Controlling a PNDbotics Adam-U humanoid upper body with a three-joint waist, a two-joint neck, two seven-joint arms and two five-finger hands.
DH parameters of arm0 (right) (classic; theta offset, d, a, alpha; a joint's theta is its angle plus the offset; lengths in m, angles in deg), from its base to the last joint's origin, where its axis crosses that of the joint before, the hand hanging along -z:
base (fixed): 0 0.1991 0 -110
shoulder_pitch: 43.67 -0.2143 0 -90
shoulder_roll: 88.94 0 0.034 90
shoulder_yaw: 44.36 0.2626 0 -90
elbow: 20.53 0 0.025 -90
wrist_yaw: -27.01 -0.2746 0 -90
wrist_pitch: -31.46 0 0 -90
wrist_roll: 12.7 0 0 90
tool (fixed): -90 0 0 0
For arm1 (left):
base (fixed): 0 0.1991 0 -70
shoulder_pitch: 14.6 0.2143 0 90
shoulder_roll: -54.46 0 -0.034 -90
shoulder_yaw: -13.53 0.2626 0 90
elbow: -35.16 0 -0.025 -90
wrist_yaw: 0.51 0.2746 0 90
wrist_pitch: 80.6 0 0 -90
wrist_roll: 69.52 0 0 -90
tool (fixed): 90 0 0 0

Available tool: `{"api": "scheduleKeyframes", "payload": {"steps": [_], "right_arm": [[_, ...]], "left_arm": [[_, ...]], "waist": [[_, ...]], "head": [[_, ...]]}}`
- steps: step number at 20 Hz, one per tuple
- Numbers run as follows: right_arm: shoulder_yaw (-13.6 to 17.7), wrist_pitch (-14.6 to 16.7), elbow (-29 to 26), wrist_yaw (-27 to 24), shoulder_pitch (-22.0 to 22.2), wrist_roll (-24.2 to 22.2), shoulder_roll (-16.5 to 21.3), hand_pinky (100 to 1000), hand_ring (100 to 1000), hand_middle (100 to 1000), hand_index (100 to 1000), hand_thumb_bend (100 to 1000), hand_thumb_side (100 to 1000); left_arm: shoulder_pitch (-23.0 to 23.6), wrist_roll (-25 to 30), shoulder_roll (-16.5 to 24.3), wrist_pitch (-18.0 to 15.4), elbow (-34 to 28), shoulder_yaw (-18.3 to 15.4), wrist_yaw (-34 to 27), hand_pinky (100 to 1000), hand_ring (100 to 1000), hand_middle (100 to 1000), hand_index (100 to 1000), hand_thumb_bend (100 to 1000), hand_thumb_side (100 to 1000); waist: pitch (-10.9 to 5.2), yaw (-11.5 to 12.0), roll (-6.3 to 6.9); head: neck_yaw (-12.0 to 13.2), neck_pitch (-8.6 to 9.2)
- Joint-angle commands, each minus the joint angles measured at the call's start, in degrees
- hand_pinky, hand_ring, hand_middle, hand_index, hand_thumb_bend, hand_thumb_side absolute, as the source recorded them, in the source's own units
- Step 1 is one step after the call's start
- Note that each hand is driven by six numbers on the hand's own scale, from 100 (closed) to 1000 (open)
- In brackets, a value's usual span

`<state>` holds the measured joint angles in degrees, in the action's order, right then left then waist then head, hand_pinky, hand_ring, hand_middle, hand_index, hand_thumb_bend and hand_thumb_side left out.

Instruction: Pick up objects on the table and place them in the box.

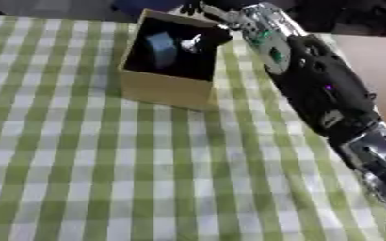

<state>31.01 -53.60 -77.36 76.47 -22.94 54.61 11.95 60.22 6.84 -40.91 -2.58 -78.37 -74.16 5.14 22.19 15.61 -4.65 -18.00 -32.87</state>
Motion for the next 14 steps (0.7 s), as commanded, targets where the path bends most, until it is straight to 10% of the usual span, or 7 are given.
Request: {"api": "scheduleKeyframes", "payload": {"steps": [1,7,14], "right_arm": [[1.0,-0.7,-2.1,-1.8,-1.8,0.5,1.2,816,857,799,907,278,681],[2.7,-4.1,-10.0,-7.7,-1.4,2.8,4.8,783,785,699,836,111,673],[6.3,-13.6,-33.0,-23.7,7.6,8.6,13.1,745,726,652,819,100,754]], "left_arm": [[-0.4,0.3,0.3,0.1,-1.1,0.1,-0.1,621,613,625,683,142,707],[-0.1,-0.1,0.5,0.1,-1.1,-0.3,0.1,622,614,625,683,144,704],[0.4,-0.9,0.6,0.1,-1.1,-1.0,0.8,622,614,625,683,143,703]], "waist": [[-1.69,-0.2,0.49],[-2.23,-1.4,0.63],[-2.57,-3.7,1.21]], "head": [[0.2,0.32],[1.7,0.20],[5.5,-0.28]]}}
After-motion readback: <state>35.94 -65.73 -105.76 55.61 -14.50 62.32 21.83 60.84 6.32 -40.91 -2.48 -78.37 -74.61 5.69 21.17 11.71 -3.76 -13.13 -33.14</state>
